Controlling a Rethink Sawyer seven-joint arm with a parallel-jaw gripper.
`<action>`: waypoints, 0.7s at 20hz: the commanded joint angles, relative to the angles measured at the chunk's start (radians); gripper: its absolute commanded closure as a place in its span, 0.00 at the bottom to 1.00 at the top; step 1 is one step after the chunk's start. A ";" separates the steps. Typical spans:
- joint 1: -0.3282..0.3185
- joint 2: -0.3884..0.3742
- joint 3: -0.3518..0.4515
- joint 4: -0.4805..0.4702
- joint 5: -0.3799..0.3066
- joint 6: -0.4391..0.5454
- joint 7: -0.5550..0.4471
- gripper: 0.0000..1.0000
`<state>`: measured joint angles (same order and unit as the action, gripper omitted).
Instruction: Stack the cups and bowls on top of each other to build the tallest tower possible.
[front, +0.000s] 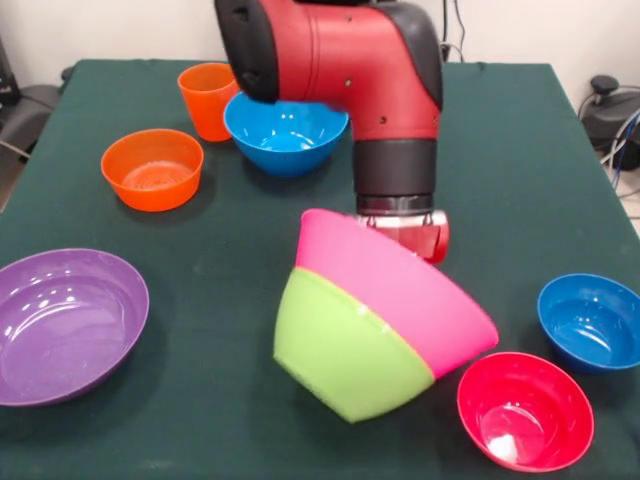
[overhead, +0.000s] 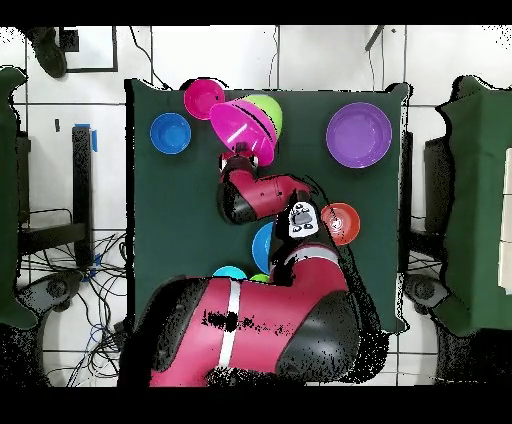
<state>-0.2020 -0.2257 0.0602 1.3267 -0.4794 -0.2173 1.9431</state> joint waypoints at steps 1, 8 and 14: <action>-0.063 0.242 0.075 -0.130 -0.067 0.105 0.006 1.00; -0.094 0.221 0.120 -0.125 -0.099 0.162 -0.034 1.00; -0.095 0.217 0.119 -0.123 -0.101 0.162 -0.033 1.00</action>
<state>-0.2677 -0.1664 0.1139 1.2141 -0.4798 -0.2469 1.9431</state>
